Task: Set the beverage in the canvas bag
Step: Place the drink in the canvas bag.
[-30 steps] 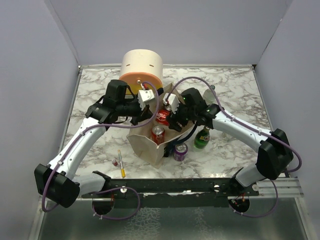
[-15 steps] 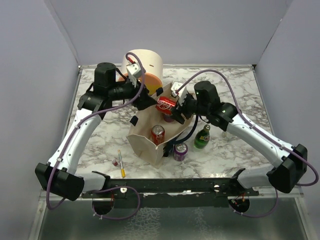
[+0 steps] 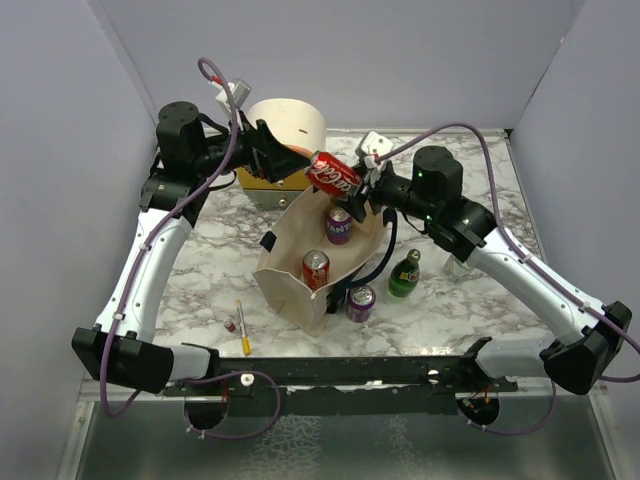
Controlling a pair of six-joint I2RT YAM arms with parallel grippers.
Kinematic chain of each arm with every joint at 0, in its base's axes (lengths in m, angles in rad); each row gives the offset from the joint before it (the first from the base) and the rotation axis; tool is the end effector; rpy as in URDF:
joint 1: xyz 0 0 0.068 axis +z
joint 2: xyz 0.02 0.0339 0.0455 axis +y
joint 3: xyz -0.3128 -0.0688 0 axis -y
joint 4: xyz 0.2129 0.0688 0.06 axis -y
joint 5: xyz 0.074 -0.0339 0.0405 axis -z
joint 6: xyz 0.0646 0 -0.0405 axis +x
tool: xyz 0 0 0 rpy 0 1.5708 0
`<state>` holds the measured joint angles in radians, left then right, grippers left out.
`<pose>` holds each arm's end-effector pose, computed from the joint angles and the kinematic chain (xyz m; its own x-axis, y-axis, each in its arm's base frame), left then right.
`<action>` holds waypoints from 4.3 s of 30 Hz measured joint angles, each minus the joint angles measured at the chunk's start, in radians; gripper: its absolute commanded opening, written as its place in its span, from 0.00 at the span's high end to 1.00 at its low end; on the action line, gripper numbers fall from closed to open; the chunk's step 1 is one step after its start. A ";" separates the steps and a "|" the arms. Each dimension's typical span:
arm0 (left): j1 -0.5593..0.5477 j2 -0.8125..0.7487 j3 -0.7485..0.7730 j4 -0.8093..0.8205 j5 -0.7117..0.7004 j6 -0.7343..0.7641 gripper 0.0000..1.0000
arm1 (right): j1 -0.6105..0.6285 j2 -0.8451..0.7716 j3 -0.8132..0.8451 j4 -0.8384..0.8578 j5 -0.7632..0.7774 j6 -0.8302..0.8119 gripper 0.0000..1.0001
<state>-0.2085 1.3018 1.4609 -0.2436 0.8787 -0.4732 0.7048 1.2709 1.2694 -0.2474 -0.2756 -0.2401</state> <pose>0.2366 -0.1009 0.4983 -0.4758 -0.1966 -0.8573 0.7480 0.4223 -0.5120 0.1962 0.1900 0.4385 0.0138 -0.2887 -0.9573 -0.8453 0.5080 -0.1654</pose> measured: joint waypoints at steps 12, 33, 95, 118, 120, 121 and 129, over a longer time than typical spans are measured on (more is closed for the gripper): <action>0.027 0.023 0.021 0.044 0.001 -0.215 0.07 | 0.000 0.053 0.121 0.067 -0.014 0.038 0.99; 0.008 0.093 0.032 0.191 0.091 -0.394 0.29 | 0.026 0.123 0.198 0.058 -0.037 0.045 0.99; -0.271 0.283 0.231 -0.277 -0.059 0.631 1.00 | -0.391 -0.103 -0.024 -0.126 0.075 0.030 0.00; -0.329 0.352 0.162 -0.545 0.023 1.284 1.00 | -0.436 0.062 0.011 -0.073 0.041 0.009 0.00; -0.332 0.368 0.164 -0.561 0.036 1.329 1.00 | -0.436 0.074 0.025 -0.074 0.041 0.009 0.00; -0.336 0.384 0.172 -0.575 0.039 1.355 1.00 | -0.436 0.081 0.034 -0.075 0.041 0.009 0.00; -0.377 0.531 0.288 -0.711 0.035 1.538 1.00 | -0.436 0.117 0.075 -0.087 0.047 0.009 0.00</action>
<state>-0.5858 1.8324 1.7489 -0.9543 0.9142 1.0645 0.2687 1.3884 1.3445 -0.3344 -0.2291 -0.2310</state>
